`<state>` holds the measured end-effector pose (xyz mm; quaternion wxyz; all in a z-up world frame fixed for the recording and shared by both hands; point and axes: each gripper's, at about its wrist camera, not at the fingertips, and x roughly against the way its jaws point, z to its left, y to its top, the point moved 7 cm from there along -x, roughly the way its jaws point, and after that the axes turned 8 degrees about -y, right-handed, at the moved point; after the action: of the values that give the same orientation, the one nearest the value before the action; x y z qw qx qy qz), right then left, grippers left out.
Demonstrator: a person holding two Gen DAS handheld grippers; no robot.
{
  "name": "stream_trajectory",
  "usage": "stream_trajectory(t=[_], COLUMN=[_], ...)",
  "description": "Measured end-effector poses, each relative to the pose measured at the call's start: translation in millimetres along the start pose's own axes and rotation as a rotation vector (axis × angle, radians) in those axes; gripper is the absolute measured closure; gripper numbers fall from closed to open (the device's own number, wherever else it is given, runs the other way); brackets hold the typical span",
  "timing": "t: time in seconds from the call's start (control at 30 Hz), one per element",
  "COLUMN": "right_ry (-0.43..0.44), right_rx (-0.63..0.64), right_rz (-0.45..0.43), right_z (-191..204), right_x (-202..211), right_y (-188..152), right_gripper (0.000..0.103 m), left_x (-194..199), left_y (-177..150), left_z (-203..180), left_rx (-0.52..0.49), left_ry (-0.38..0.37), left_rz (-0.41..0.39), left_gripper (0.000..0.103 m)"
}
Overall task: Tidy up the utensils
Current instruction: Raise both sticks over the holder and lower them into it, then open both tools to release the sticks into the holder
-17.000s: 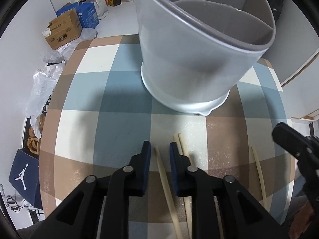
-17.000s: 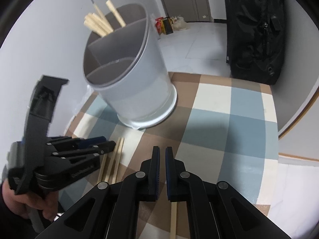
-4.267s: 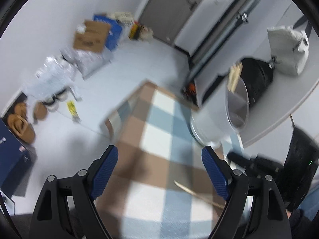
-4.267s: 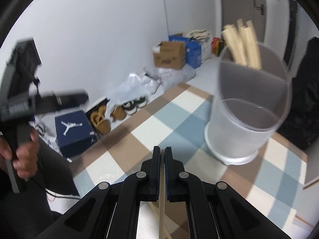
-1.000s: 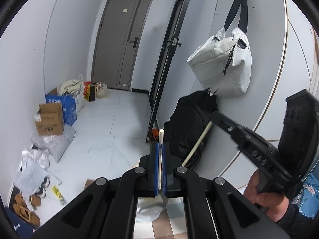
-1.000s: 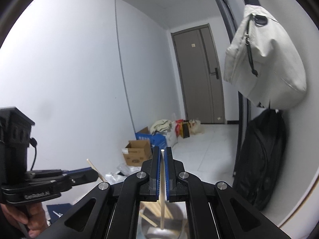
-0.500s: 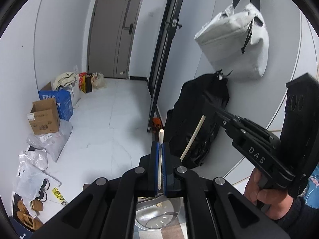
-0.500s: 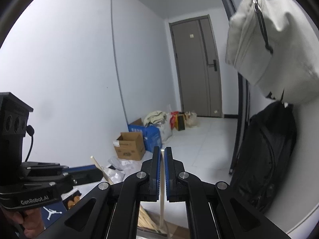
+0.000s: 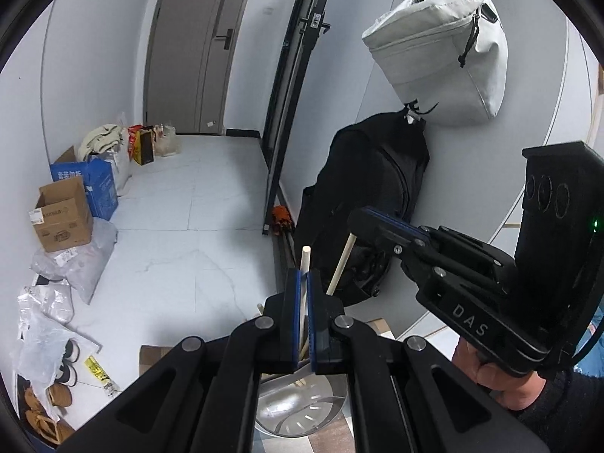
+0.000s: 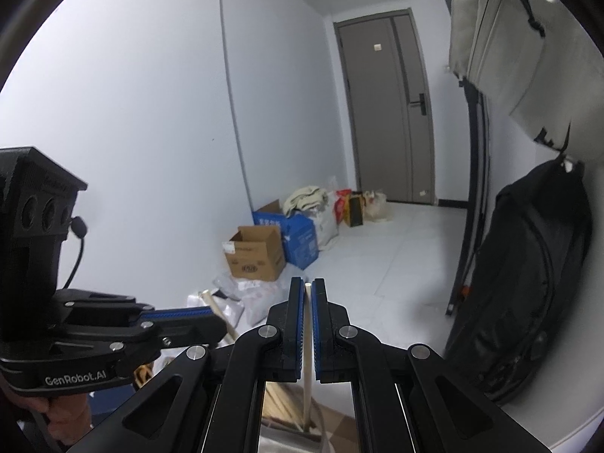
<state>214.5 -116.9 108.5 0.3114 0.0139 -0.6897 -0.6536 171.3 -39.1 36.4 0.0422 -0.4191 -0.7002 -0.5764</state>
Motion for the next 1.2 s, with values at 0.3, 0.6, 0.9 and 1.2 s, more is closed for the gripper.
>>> stream_trajectory(t=[0.3,0.6,0.9,1.2], right_ry=[0.066,0.089,0.013,-0.004], right_rx=[-0.102,-0.309,-0.373,-0.280], right_rz=[0.089,0.098,0.082,0.027], right_z=[-10.5,-41.9,-61.6,-27.9], right_x=[-10.0,12.7,64.2,97.5], right_y=[-34.6,-48.2,-72.1,-77.4], right_gripper=[0.097,0.086,0.039,0.013], left_x=[-19.0,-23.5,5.0,44.3], left_y=[-15.1,-17.0,-27.1,-39.2], left_z=[8.6,7.4,-6.9,-17.5], left_rx=[0.035,0.045,0.034,0.055], left_ry=[-0.050,-0.080,-0.015,0.139], left_rz=[0.056,0.103,0.026,-0.113], left_gripper=[0.103,0.103,0.060,0.038])
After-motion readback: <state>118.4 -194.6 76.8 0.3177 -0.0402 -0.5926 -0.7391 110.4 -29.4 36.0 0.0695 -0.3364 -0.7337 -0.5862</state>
